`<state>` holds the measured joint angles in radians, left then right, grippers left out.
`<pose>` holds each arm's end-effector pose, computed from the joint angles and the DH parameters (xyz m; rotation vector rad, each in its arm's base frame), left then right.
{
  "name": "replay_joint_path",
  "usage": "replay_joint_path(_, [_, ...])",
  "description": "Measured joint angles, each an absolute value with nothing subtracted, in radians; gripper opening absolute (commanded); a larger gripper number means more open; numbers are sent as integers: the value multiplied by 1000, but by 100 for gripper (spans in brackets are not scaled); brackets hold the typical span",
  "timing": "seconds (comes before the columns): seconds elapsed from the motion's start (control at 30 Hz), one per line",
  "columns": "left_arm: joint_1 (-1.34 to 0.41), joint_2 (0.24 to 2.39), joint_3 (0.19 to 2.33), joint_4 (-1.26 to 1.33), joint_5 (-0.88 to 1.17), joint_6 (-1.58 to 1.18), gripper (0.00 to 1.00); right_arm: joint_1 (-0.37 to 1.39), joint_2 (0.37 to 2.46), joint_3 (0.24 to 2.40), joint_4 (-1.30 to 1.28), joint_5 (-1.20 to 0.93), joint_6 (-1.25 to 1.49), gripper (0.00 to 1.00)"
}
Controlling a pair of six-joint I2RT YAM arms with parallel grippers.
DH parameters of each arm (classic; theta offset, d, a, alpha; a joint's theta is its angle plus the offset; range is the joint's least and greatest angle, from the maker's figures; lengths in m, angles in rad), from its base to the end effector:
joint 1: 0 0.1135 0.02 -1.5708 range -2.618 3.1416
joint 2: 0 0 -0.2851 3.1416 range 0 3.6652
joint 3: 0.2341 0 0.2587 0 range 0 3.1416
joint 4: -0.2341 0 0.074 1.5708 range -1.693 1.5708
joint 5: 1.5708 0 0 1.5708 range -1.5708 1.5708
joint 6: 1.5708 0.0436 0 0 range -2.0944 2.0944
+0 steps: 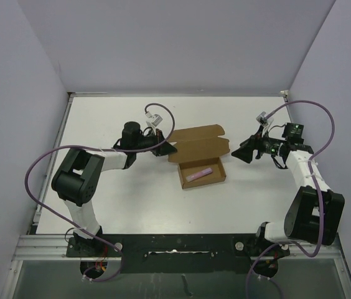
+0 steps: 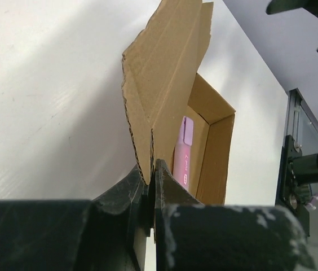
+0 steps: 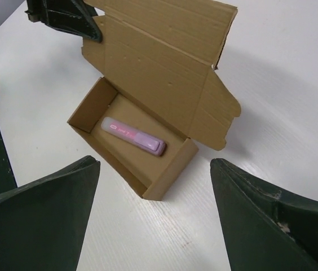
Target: Fold the paper box
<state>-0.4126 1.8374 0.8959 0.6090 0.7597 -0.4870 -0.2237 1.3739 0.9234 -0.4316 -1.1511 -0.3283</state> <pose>0.3467 -0.1845 0.1859 0.4832 1.9746 -1.3088 0.2772 -0.0222 0.2667 -0.5654 1.9596 1.0459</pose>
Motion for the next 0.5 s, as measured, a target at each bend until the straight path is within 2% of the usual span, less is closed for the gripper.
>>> replay_joint_path(0.27, [-420, 1837, 921, 606, 836, -399, 0, -235, 1425, 920, -421, -1145, -374, 82])
replay_joint_path(0.5, [-428, 1837, 921, 609, 884, -340, 0, -210, 1574, 964, -459, -1156, -477, 81])
